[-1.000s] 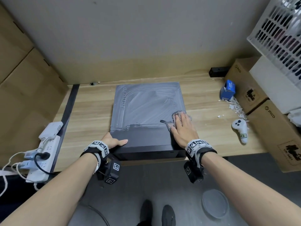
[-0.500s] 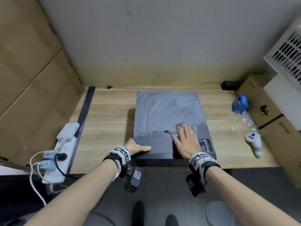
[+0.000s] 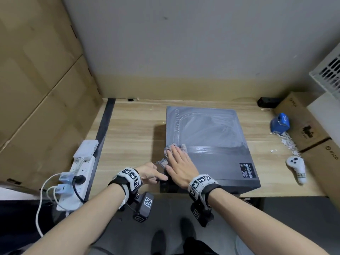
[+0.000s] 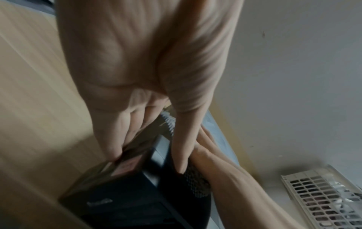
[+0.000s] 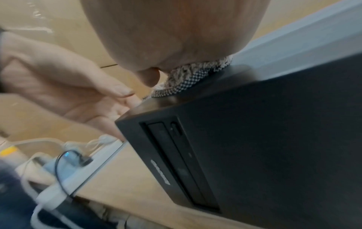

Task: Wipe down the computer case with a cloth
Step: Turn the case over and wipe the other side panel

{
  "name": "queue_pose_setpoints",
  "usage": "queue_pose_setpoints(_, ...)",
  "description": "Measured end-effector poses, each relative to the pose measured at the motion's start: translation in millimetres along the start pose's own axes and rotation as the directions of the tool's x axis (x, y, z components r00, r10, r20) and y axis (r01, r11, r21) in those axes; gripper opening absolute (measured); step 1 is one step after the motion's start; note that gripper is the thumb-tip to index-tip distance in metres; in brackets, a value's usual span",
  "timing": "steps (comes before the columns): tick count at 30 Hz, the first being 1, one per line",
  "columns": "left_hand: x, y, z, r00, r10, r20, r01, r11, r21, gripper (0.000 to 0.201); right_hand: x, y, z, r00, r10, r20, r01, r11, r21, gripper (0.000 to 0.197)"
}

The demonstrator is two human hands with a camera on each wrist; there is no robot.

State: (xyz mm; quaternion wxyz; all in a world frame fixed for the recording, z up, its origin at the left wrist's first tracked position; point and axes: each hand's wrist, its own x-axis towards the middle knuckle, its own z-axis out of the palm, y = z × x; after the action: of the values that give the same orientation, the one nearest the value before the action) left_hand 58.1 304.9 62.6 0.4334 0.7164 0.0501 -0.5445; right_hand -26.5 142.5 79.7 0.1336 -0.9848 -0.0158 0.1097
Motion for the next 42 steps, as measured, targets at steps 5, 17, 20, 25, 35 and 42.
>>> queue_pose_setpoints(5,-3.0,-0.2,-7.0,0.994,-0.073,0.085,0.058,0.984,0.166,0.035,-12.5,18.3,7.9,0.922,-0.386,0.042,0.387,0.907,-0.167,0.063)
queue_pose_setpoints(17,10.6,28.0,-6.4,0.979,0.020,-0.201,-0.003,0.997,0.083,0.048,53.4,38.1,-23.4,0.962,-0.267,0.055,0.272,0.930,-0.247,0.063)
queue_pose_setpoints(20,12.9,46.1,-3.8,0.965,0.034,-0.258,-0.010,0.996,0.094,0.050,42.2,54.7,-25.3,0.984,-0.175,0.018,0.174,0.953,-0.250,0.064)
queue_pose_setpoints(25,13.1,84.1,8.6,0.951,0.048,-0.305,0.015,0.979,0.202,0.062,-10.9,125.6,-30.4,0.999,0.039,0.005,-0.037,0.973,-0.229,0.081)
queue_pose_setpoints(35,17.2,107.0,14.3,0.941,0.064,-0.332,0.054,0.941,0.335,0.075,-87.5,200.5,-30.9,0.891,0.454,-0.001,-0.451,0.885,-0.118,0.074)
queue_pose_setpoints(42,14.1,94.9,7.3,0.950,0.061,-0.306,0.039,0.950,0.311,0.054,-51.8,146.6,-27.9,0.907,0.420,0.019,-0.420,0.908,-0.014,0.069)
